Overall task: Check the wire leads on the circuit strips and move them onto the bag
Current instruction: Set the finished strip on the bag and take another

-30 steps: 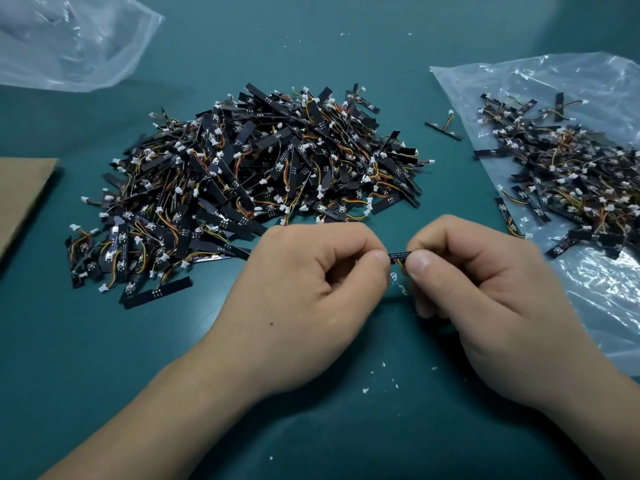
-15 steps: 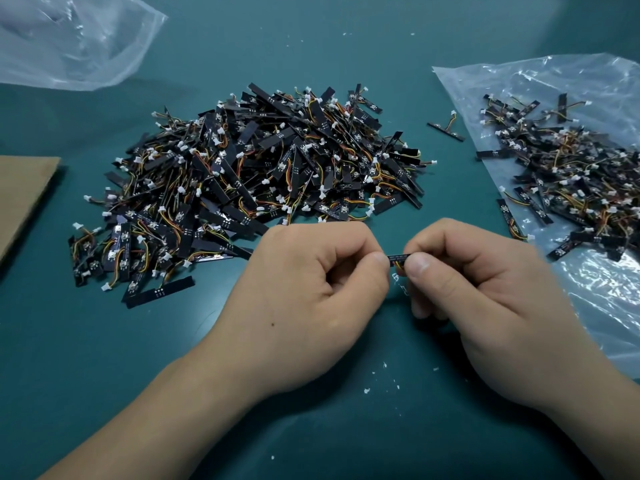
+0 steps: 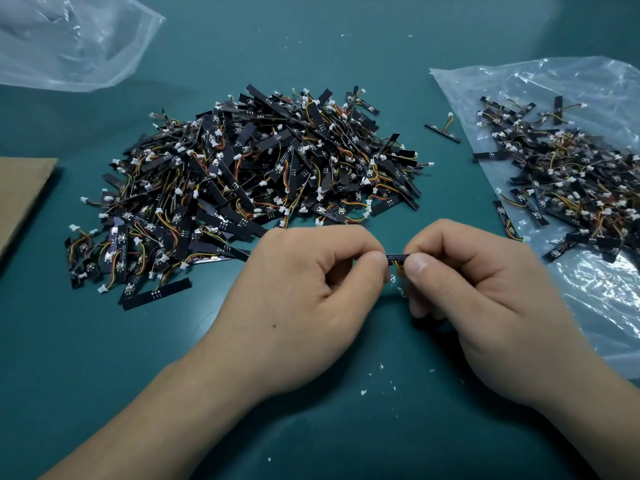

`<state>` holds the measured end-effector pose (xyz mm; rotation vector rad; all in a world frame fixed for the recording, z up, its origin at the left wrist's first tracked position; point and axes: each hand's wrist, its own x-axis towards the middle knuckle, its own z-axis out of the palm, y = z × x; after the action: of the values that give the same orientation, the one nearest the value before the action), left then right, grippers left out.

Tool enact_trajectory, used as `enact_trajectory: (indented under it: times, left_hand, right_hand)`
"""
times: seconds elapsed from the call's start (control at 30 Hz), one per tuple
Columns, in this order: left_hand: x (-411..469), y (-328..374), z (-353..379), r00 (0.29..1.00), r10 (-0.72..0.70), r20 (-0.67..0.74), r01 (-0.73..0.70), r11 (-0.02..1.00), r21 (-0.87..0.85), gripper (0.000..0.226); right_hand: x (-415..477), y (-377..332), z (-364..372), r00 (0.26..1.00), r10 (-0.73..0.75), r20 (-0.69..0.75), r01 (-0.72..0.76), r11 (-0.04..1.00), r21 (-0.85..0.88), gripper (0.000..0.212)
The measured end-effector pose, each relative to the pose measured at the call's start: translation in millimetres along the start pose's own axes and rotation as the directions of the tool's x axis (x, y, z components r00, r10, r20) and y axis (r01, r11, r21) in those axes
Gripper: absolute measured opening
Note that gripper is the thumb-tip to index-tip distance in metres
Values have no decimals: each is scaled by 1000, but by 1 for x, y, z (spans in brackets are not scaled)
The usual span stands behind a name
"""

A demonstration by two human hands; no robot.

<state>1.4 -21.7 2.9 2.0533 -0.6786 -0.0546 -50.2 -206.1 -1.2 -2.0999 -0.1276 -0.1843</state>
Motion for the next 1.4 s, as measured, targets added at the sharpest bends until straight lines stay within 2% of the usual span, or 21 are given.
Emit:
enact_trajectory:
  times: [0.27,0.47,0.63,0.87,0.97,1.03,1.2,1.27,1.33,1.4]
  left_hand:
    - [0,2,-3,1000,-10,5,11,998,-66,25]
    - [-1,2,-1,999,2,34,0,999,-53,23]
    - [0,1,-3,998,1,56,4,995,-102,25]
    - [-2,3,-3,998,16,62,-14,999,-36,25]
    - [-1,2,-4,999,12,42,-6,990,-138,26]
    - [-1,1,-5,999,19,40,-11,983,-185,26]
    - [-2,2,-4,997,56,45,-46,978,-205,15]
    - [-2,0,-3,997,30,-66,-47,963,-265,26]
    - [0,-4,-3,977,-33,-212,-21,968,-249,30]
    - [1,-5,-2,955,-67,-289,25,989,-146,28]
  right_hand:
    - [0,-2,1,1000,-1,24,2,1000,-16,25]
    - [-1,-1,-2,996,-8,88,12,999,-44,38]
    - [-2,-1,-4,994,-28,106,30,999,-19,37]
    - [-2,-1,-2,995,-51,87,58,995,-86,37]
    - [-3,-3,-1,995,-78,58,79,997,-25,30]
    - [-3,-2,-3,996,-64,54,61,996,60,34]
    - [-4,-2,-6,971,-120,208,110,992,59,40]
    - [-4,0,-5,987,-107,117,95,990,109,42]
    - [-1,2,-3,992,-44,-121,70,973,218,43]
    - [4,4,-4,945,60,-323,49,946,319,32]
